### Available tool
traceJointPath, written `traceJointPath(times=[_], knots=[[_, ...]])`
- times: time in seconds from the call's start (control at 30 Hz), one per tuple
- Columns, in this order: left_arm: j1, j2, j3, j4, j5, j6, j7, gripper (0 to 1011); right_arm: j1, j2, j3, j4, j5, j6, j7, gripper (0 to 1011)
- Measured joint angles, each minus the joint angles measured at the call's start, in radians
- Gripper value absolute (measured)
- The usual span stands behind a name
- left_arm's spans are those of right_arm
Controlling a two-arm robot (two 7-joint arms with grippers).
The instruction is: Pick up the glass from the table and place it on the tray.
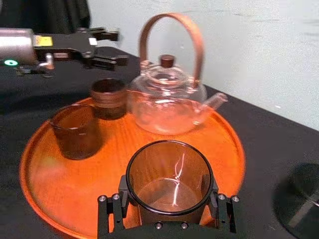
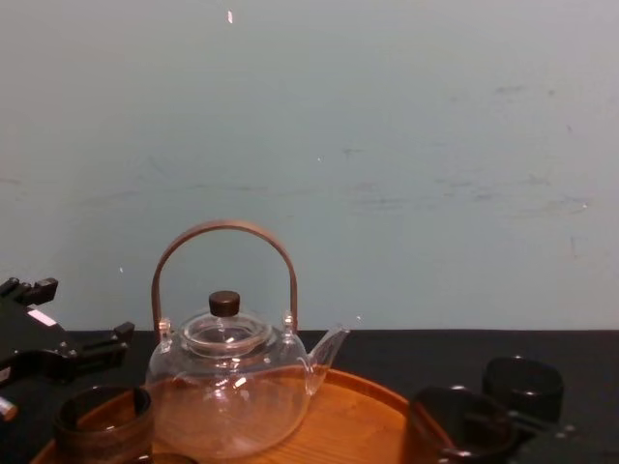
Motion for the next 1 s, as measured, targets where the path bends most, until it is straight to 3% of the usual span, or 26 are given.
traceJointPath(times=[0.23,0.53,1.0], knots=[[0.0,0.0,0.0,0.0,0.0,0.0,0.0,1002,0.063,-0.04,-0.069,0.056,-0.016,0.006,0.024,905],[0.0,0.0,0.0,0.0,0.0,0.0,0.0,1001,0.11,-0.078,-0.126,0.116,-0.02,0.007,0.046,905],[0.0,0.0,0.0,0.0,0.0,0.0,0.0,1001,0.152,-0.104,-0.173,0.17,-0.024,0.007,0.061,904]])
